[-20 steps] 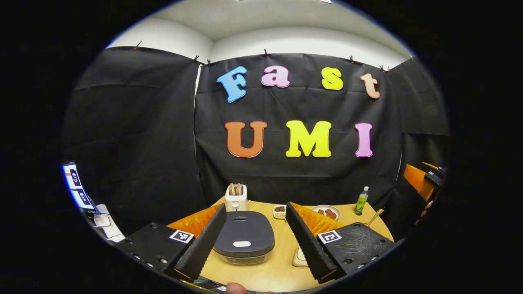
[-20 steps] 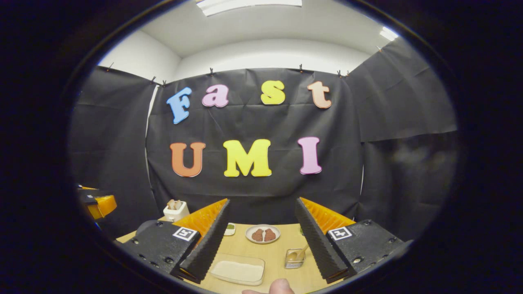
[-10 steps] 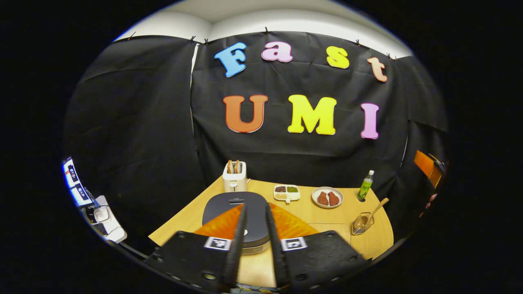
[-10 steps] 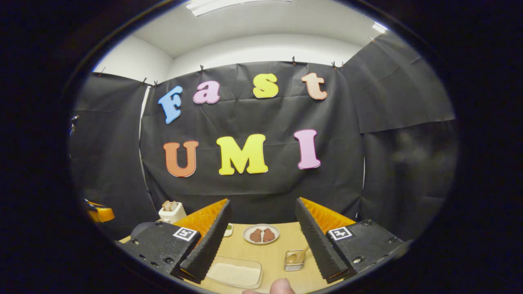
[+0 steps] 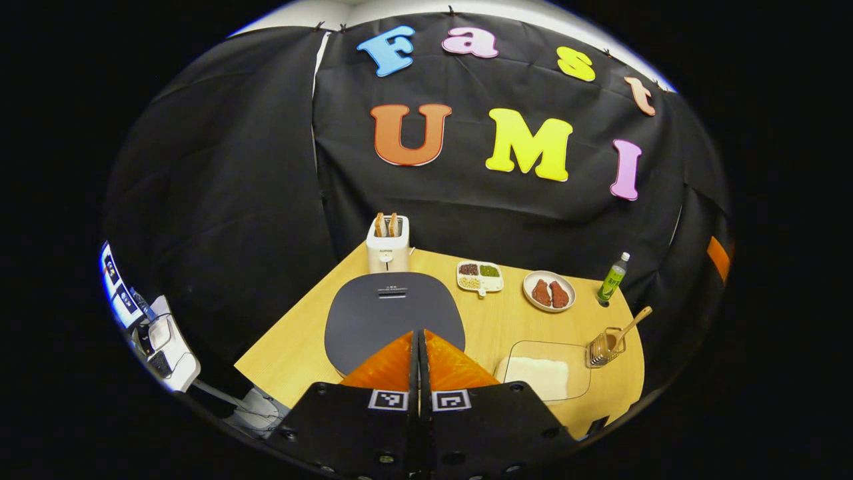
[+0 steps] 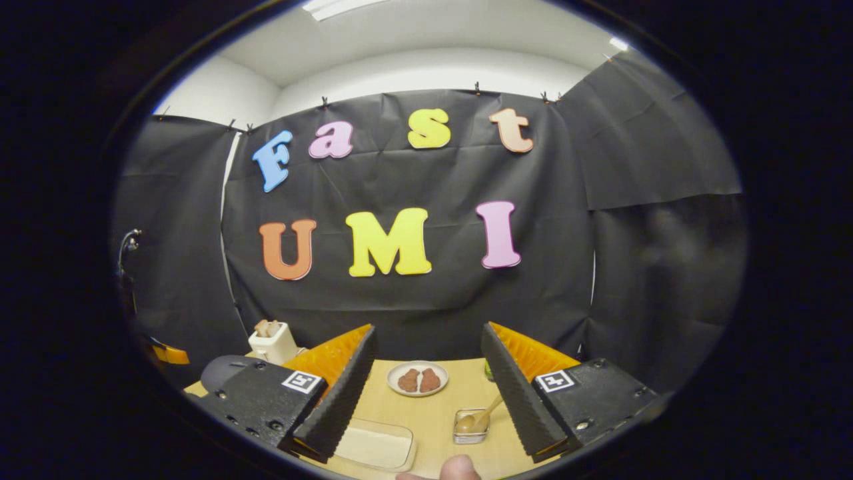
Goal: Close the left gripper, press the button to open the rice cooker; take a wooden spoon from the chopstick holder with the right hand, scoop a spoonful of rice and pour it into the rice cooker, then put the wooden spoon back into the chopstick holder.
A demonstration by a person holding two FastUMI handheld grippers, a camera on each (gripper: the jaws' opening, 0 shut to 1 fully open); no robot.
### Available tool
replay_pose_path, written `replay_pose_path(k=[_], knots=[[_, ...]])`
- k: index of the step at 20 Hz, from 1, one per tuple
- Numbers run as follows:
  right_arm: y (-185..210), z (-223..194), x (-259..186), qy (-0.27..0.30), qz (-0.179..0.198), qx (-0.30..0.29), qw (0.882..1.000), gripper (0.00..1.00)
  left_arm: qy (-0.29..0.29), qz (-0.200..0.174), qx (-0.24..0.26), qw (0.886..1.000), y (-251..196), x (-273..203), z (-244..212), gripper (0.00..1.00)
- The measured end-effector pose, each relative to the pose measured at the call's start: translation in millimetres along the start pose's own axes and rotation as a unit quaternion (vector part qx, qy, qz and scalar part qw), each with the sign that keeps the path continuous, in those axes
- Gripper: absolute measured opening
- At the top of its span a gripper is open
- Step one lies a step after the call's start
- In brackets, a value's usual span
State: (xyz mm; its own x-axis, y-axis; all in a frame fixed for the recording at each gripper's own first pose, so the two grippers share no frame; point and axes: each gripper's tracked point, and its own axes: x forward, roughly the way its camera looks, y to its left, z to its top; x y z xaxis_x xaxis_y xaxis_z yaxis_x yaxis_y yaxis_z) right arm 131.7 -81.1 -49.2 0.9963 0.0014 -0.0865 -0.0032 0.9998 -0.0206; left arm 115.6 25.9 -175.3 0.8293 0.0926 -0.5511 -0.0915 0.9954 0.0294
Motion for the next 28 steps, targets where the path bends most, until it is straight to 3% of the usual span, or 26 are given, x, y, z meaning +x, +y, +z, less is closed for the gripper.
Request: replay_pose_path(k=[6,7,8,20,24,28], knots=[[-22.0,-15.4,12.3,0.024,-0.018,-0.014,0.999,1.0,0.121,-0.014,-0.032,0.992,16.5,50.4,-47.2,0.0],[-24.8,-18.6,13.7,0.029,-0.021,-0.015,0.999,1.0,0.131,-0.014,-0.039,0.99,18.9,56.1,-51.0,0.07],[-25.7,-21.1,15.5,0.034,-0.023,-0.016,0.999,1.0,0.142,-0.014,-0.044,0.989,20.7,61.6,-55.3,0.0],[-18.1,-37.6,27.5,0.048,-0.014,-0.02,0.999,1.0,0.183,-0.019,-0.073,0.98,23.7,78.1,-87.9,0.0],[-3.7,-47.1,29.5,0.06,-0.001,-0.003,0.998,1.0,0.222,-0.048,-0.123,0.966,24.0,78.2,-90.9,0.0],[15.6,-52.4,28.1,0.061,0.018,0.002,0.998,1.0,0.261,-0.072,-0.121,0.955,24.5,79.5,-91.0,0.0]])
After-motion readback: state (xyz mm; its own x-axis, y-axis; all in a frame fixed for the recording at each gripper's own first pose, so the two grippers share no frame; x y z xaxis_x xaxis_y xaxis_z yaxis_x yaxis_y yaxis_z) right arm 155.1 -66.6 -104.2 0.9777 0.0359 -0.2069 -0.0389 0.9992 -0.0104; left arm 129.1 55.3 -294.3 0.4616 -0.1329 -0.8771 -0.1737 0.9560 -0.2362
